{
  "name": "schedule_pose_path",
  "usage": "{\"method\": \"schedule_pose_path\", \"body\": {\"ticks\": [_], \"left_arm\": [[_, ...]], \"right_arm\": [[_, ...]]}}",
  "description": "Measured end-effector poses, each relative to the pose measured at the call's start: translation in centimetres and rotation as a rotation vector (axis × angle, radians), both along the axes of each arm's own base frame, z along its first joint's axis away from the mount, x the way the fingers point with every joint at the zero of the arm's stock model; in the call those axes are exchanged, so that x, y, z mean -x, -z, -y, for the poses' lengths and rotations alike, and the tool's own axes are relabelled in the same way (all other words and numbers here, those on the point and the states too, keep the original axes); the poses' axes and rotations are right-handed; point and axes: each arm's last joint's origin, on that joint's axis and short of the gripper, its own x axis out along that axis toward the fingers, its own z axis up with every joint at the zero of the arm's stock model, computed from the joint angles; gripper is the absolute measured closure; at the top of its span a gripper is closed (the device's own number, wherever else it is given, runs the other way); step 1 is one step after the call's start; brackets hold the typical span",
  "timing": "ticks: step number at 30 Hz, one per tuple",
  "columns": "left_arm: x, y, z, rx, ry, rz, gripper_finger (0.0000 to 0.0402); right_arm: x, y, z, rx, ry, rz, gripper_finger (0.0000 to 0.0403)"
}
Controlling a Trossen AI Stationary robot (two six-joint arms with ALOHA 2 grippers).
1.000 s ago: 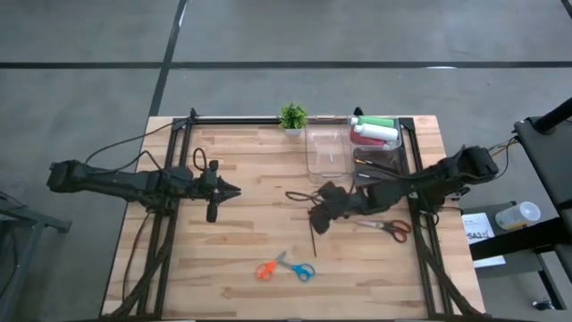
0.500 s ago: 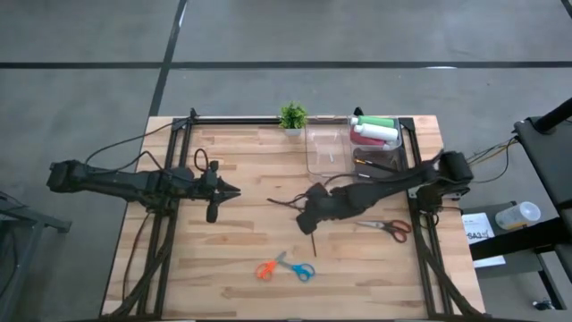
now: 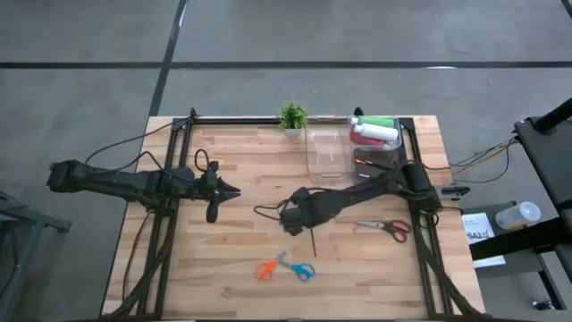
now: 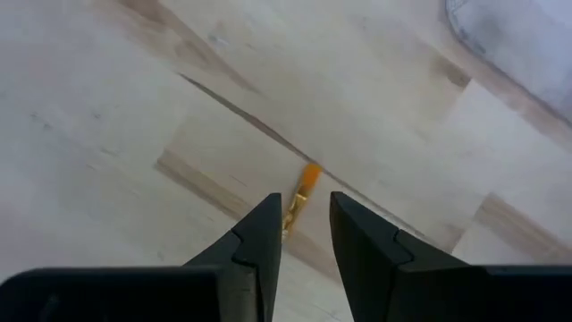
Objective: Pick & Place Paint Supplies
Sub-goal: Put the gold paintbrush into the black bin
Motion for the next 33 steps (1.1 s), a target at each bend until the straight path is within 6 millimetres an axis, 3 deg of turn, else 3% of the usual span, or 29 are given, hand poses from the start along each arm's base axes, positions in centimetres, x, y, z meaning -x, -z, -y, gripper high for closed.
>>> {"method": "schedule_pose_path", "body": {"ticks": [10,20,33], "left_arm": [[0.0,0.1,0.0,0.000,0.000,-0.007,0.0340],[0.0,0.1,0.0,0.000,0.000,-0.008,0.0340],[0.0,0.1,0.0,0.000,0.000,-0.008,0.0340]], "right_arm": [[-0.6,0.7,0.4,-0.008,0.089,0.013,0.0305],[-0.8,1.4,0.3,-0.006,0.067,0.001,0.0224],[-0.7,3.0,0.5,-0.013,0.068,-0.052,0.0220]]}}
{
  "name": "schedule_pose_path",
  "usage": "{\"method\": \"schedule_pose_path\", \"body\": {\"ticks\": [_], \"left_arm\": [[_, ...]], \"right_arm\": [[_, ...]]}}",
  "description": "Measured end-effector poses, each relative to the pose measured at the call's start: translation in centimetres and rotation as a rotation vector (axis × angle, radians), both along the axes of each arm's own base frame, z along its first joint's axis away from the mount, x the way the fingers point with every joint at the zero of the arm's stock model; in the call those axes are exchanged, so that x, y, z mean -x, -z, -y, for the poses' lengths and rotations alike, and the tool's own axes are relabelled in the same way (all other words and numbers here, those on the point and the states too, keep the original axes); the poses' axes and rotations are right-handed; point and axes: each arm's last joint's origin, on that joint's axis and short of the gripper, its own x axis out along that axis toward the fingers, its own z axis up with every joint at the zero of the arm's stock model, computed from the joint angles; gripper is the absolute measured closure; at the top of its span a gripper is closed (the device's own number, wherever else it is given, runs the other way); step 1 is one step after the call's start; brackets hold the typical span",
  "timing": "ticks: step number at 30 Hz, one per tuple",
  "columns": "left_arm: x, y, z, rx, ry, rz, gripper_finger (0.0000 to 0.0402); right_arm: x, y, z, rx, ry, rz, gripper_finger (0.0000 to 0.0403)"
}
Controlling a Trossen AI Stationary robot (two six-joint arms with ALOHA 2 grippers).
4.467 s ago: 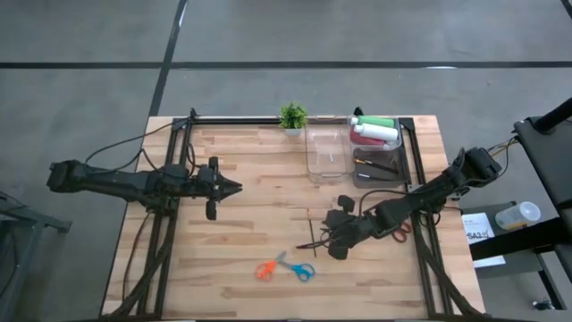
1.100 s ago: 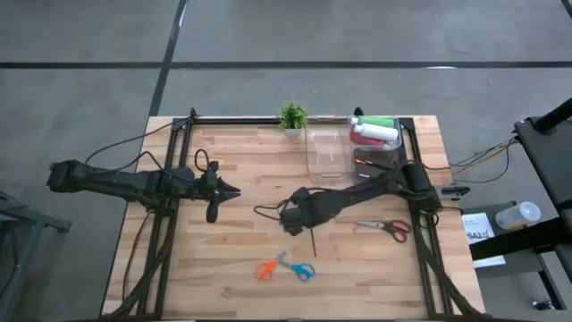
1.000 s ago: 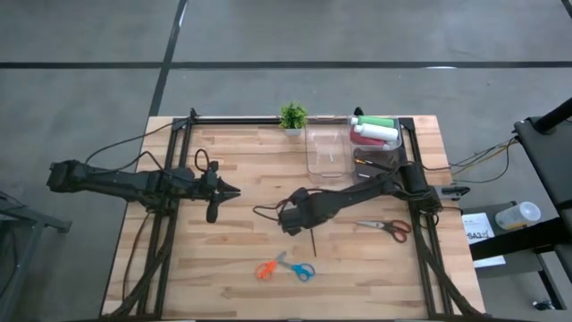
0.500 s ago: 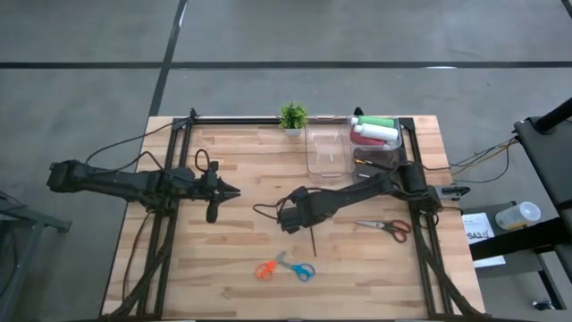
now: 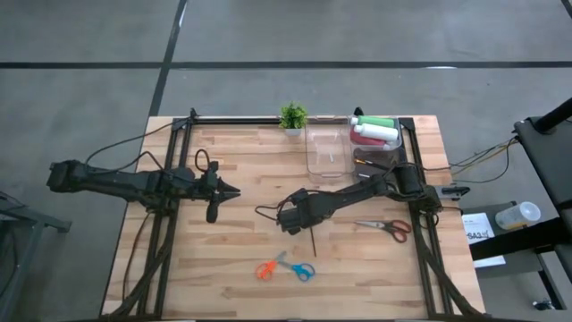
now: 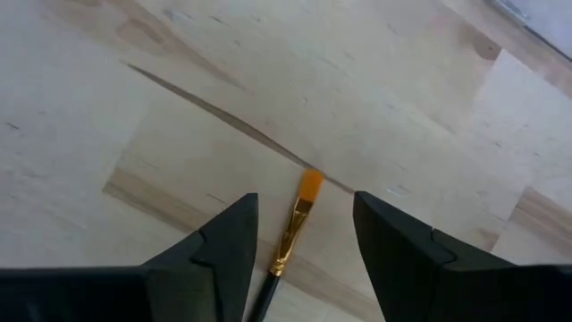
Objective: Pick & Place Paint Supplies
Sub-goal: Put the gold paintbrush into the black bin
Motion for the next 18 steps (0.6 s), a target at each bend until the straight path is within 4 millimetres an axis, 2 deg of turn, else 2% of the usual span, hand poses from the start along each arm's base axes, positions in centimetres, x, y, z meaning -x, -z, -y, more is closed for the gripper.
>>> {"method": "schedule_pose_path", "body": {"ticks": [8,18], "left_arm": [[0.00,0.00,0.00,0.000,0.000,0.000,0.0340],[0.00,0.00,0.00,0.000,0.000,0.000,0.0340]], "right_arm": [[0.24,0.63,0.21,-0.003,0.018,0.018,0.0220],[0.21,0.30,0.24,-0.008,0.012,0.043,0.0220]]}}
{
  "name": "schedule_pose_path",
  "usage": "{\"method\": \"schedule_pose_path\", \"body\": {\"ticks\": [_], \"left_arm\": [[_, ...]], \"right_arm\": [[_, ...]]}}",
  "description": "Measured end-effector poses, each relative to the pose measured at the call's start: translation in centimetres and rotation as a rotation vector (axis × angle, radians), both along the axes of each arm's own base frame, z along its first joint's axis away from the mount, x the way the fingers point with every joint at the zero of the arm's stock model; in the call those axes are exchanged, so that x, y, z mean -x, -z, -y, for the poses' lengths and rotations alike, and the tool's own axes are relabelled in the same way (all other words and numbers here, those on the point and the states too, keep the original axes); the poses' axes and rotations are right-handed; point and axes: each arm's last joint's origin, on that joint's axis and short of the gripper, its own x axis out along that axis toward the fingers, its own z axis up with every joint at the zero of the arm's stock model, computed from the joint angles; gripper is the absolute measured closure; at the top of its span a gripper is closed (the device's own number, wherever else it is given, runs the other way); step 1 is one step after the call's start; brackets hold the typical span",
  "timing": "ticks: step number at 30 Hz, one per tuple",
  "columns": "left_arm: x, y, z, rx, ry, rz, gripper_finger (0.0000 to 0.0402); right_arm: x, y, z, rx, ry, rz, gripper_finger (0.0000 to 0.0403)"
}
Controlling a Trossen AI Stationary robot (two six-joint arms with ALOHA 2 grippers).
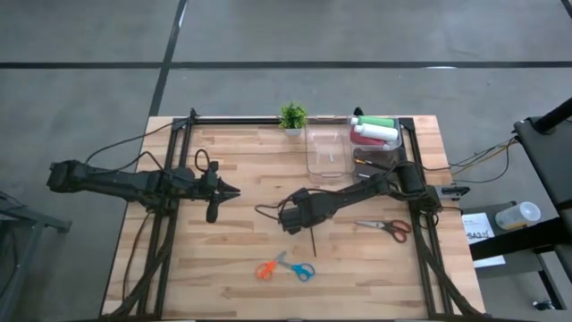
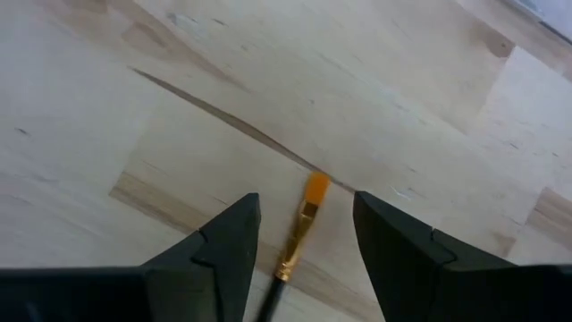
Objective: Pick & Place Paint Supplies
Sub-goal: Put the gold paintbrush into the black bin
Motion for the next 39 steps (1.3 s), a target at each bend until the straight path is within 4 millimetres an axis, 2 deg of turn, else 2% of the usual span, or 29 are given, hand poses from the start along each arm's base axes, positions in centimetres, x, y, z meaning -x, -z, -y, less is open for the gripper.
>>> {"method": "schedule_pose_path", "body": {"ticks": [10,19,26,30,39], "left_arm": [[0.0,0.0,0.0,0.000,0.000,0.000,0.0340],[0.1,0.1,0.0,-0.001,0.000,-0.014,0.0340],[0.1,0.3,0.0,-0.002,0.000,-0.037,0.0340],[0.2,0.4,0.0,-0.002,0.000,-0.039,0.0340],[0.1,0.5,0.0,-0.003,0.001,-0.058,0.0340]], "right_arm": [[0.4,-0.9,0.1,-0.010,-0.024,0.069,0.0220],[3.3,-2.1,0.8,-0.018,0.015,0.254,0.0220],[4.4,-0.4,1.4,-0.027,0.033,0.305,0.0220],[3.9,0.6,1.4,-0.023,0.041,0.278,0.0220],[2.2,0.5,1.1,-0.001,0.030,0.161,0.0220]]}}
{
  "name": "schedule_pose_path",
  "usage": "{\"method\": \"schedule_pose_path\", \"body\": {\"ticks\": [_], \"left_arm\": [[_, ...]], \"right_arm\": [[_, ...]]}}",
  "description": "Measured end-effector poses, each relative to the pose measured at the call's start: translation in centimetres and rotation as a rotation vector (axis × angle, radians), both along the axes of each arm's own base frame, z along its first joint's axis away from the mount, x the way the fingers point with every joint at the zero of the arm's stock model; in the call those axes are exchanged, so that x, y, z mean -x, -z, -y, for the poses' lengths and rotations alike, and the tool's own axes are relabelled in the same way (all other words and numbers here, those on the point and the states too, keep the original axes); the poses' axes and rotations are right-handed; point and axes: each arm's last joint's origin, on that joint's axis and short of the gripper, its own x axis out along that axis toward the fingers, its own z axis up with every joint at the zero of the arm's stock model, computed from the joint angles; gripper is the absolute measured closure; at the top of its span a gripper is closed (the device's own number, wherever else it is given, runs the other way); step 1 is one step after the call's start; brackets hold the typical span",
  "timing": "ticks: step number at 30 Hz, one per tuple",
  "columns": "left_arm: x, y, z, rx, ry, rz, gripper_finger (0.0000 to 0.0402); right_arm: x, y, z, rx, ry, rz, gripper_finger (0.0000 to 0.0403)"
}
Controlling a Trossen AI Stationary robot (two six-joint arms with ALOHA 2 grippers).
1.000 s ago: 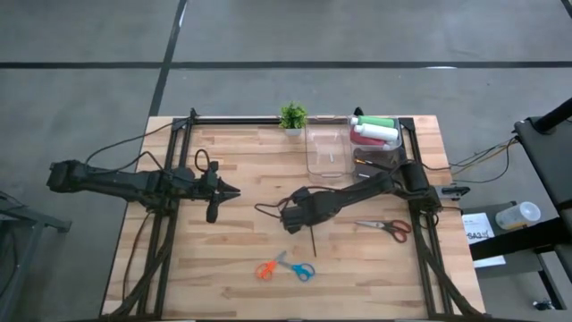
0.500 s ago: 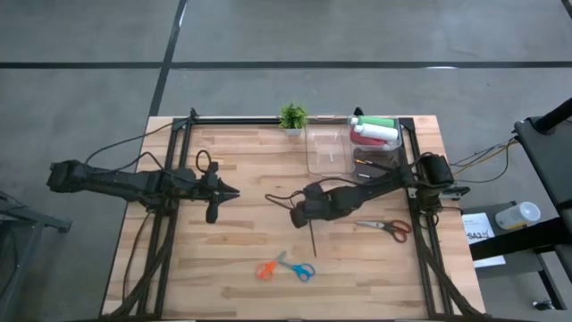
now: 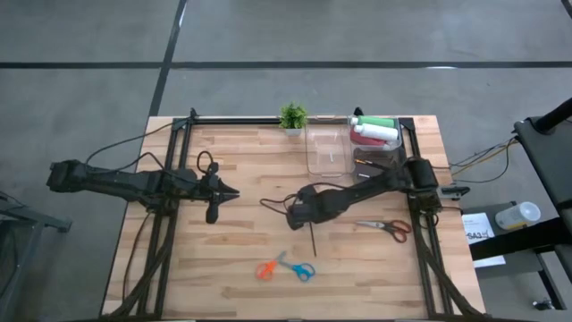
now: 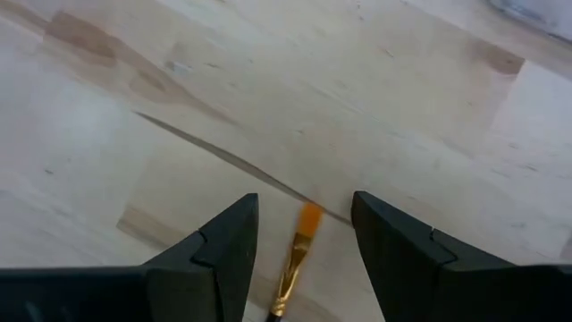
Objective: Pick & Place Paint Supplies
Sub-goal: Put the gold paintbrush into the black bin
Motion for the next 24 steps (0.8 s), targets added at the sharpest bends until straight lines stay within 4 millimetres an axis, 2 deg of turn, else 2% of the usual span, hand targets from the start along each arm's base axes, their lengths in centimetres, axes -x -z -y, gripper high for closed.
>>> {"method": "schedule_pose_path", "body": {"ticks": [11,24], "left_arm": [[0.0,0.1,0.0,0.000,0.000,-0.006,0.0340],[0.0,0.1,0.0,0.000,0.000,-0.006,0.0340]], "right_arm": [[0.2,0.1,-1.1,-0.032,-0.018,-0.036,0.0220],[0.2,0.2,-1.2,-0.036,-0.064,-0.048,0.0221]]}}
